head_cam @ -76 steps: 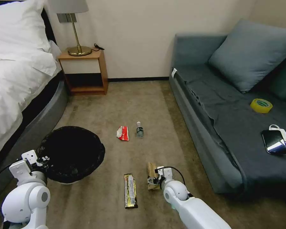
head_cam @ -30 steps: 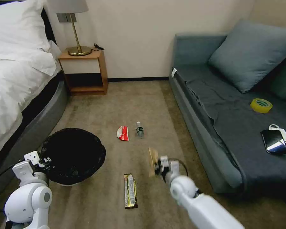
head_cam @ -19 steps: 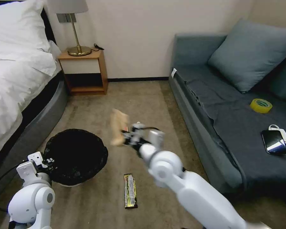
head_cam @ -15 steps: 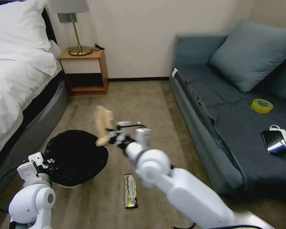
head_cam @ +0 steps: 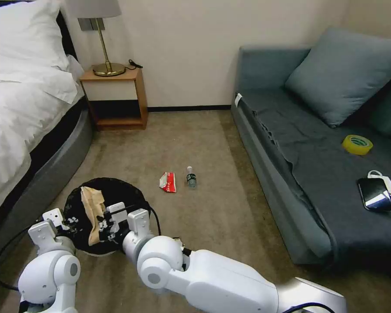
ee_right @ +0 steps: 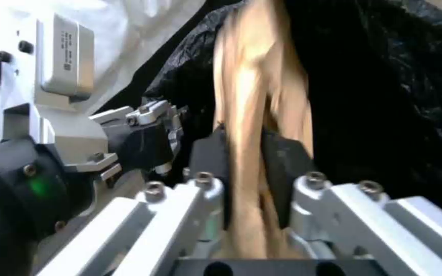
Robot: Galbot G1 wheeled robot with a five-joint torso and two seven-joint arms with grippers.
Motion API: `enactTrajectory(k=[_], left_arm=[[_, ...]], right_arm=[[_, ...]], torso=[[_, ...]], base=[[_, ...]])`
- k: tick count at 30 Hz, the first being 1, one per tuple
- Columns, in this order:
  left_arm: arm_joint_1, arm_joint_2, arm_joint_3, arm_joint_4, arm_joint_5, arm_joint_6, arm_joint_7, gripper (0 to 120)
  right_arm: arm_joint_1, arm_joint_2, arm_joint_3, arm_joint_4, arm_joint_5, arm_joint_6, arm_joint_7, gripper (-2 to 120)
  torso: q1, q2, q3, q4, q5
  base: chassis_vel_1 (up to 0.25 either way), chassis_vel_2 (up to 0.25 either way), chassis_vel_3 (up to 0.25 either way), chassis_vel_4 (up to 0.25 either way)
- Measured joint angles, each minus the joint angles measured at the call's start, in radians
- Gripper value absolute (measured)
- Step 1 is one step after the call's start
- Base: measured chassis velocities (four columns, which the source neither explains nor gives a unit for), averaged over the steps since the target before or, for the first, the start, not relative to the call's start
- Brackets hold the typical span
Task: Pick up the trash bin, then pick up the garbage on the floor and place it into the trash bin.
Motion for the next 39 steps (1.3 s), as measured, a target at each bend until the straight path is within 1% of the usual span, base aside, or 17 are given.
enactTrajectory(k=[1, 5, 7, 10, 13, 15, 16, 19, 20, 21, 22, 25, 28, 32, 35, 36, 39], left_arm=[[0.0, 0.0, 0.0, 0.0, 0.0, 0.0, 0.0, 3], [0.0, -0.003, -0.001, -0.001, 0.001, 0.0, 0.001, 3], [0.0, -0.003, -0.001, -0.002, 0.001, 0.0, 0.002, 3], [0.001, -0.003, -0.004, -0.005, 0.001, 0.0, 0.003, 3], [0.002, -0.001, -0.007, -0.007, 0.001, 0.0, 0.003, 3], [0.0, 0.003, -0.013, -0.007, 0.001, 0.0, 0.003, 3], [0.0, 0.003, -0.013, -0.007, 0.001, 0.0, 0.003, 3], [-0.005, 0.01, -0.024, -0.011, -0.002, 0.0, 0.005, 3], [-0.005, 0.012, -0.027, -0.014, -0.004, 0.0, 0.005, 3], [-0.005, 0.012, -0.027, -0.014, -0.004, 0.0, 0.005, 3], [-0.005, 0.014, -0.032, -0.017, -0.007, 0.0, 0.006, 3], [0.004, 0.016, -0.04, -0.028, -0.012, 0.0, 0.006, 3], [0.01, 0.018, -0.042, -0.037, -0.017, 0.0, 0.007, 3], [0.019, 0.022, -0.047, -0.051, -0.025, 0.0, 0.006, 3], [0.025, 0.026, -0.051, -0.067, -0.037, 0.0, 0.006, 3], [0.025, 0.026, -0.051, -0.067, -0.037, 0.0, 0.006, 3], [0.025, 0.028, -0.057, -0.073, -0.044, 0.0, 0.006, 3]], right_arm=[[0.0, 0.0, 0.0, 0.0, 0.0, 0.0, 0.0, 20], [0.004, -0.008, 0.003, -0.001, -0.009, -0.002, -0.001, 41], [0.004, -0.013, 0.006, 0.001, -0.012, -0.002, -0.001, 44], [0.001, -0.031, 0.03, 0.017, -0.035, -0.004, -0.005, 57], [0.002, -0.046, 0.075, 0.04, -0.056, -0.012, -0.012, 65], [0.011, -0.083, 0.155, 0.065, -0.119, -0.028, -0.036, 76], [0.011, -0.083, 0.155, 0.065, -0.119, -0.028, -0.036, 76], [0.022, -0.169, 0.26, 0.08, -0.238, -0.063, -0.069, 90], [0.024, -0.202, 0.283, 0.08, -0.245, -0.081, -0.07, 93], [0.024, -0.202, 0.283, 0.08, -0.245, -0.081, -0.07, 93], [0.023, -0.245, 0.3, 0.076, -0.237, -0.103, -0.07, 98], [-0.001, -0.362, 0.292, 0.04, -0.168, -0.15, -0.059, 100], [-0.015, -0.389, 0.257, -0.008, -0.11, -0.169, -0.042, 100], [-0.015, -0.376, 0.173, -0.108, -0.041, -0.175, -0.022, 100], [0.012, -0.331, 0.064, -0.215, 0.035, -0.172, -0.013, 100], [0.012, -0.331, 0.064, -0.215, 0.035, -0.172, -0.013, 100], [0.042, -0.296, -0.045, -0.294, 0.072, -0.169, -0.013, 100]], torso=[[0.0, 0.0, 0.0, 0.0, 0.0], [0.0, 0.0, 0.0, 0.0, -0.0001], [0.0, 0.0, 0.0, 0.0, 0.0], [0.0, 0.0, 0.0, 0.0, 0.0], [0.0, 0.0, 0.0, 0.0001, 0.0001], [0.0, 0.0, 0.0, 0.0002, 0.0002], [0.0, 0.0, 0.0, 0.0002, 0.0002], [0.0, 0.0, 0.0, -0.0002, 0.0003], [0.0, 0.0, 0.0, -0.0003, 0.0004], [0.0, 0.0, 0.0, -0.0003, 0.0004], [0.0, 0.0, 0.0, -0.0003, 0.0005], [0.0, 0.0, 0.0, -0.0005, 0.0004], [0.0, 0.0, 0.0, -0.0006, 0.0003], [0.0, 0.0, 0.0, -0.0001, 0.0003], [0.0, 0.0, 0.0, 0.0001, 0.0002], [0.0, 0.0, 0.0, 0.0001, 0.0002], [0.0, 0.0, 0.0, 0.0003, 0.0002]], base=[[0.0, 0.0, 0.0, 0.0], [0.0, 0.0, 0.0, 0.0], [0.0, 0.0, 0.0, 0.0], [0.0, 0.0, 0.0, 0.0], [0.0, 0.0, 0.0, 0.0], [0.0, 0.0, 0.0, 0.0], [0.0, 0.0, 0.0, 0.0], [0.0, 0.0, 0.0, 0.0], [0.0, 0.0, 0.0, 0.0], [0.0, 0.0, 0.0, 0.0], [0.0, 0.0, 0.0, 0.0], [0.0, 0.0, 0.0, 0.0], [0.0, 0.0, 0.0, 0.0], [0.0, 0.0, 0.0, 0.0], [0.0, 0.0, 0.0, 0.0], [0.0, 0.0, 0.0, 0.0], [0.0, 0.0, 0.0, 0.0]])
